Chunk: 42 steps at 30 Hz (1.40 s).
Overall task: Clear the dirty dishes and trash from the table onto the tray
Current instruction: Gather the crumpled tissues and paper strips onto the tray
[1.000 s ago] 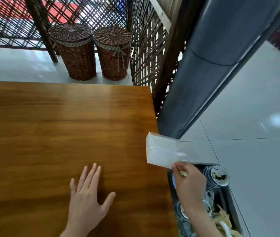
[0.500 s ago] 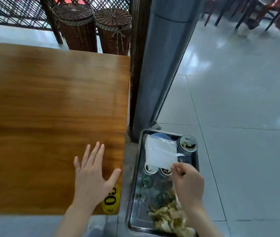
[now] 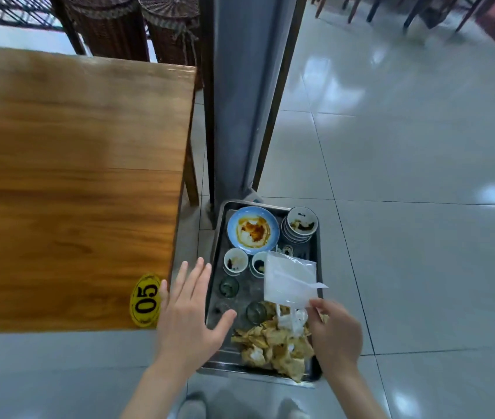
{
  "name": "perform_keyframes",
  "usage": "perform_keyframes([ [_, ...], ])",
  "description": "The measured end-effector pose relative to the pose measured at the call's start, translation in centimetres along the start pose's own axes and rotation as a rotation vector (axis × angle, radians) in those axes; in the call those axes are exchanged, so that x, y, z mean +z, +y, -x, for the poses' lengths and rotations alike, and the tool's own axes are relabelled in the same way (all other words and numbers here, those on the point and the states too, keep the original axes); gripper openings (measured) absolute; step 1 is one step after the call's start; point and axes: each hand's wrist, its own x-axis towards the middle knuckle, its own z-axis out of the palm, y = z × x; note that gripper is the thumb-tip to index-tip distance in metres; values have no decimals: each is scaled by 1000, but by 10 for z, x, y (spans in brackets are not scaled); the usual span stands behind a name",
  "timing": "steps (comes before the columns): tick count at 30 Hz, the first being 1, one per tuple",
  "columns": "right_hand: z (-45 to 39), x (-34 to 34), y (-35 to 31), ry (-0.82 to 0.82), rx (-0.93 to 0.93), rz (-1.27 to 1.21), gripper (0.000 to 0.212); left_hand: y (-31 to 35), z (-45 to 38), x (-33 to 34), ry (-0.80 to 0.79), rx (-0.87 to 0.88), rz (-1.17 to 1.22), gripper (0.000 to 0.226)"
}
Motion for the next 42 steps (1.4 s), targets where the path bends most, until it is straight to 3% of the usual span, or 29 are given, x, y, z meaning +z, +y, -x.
perform_keyframes([
  [9,-36,9,79,-222,-67,61,5,45,23,62,44,-226,-43,86],
  [17,-95,21,122,-441,-298,76,10,87,42,134,75,-486,-76,86],
  [33,-175,64,94,-526,-489,43,10,95,-17,158,106,-658,-62,84],
  [42,-260,98,60,-625,-700,57,11,116,-47,176,183,-932,-96,86],
])
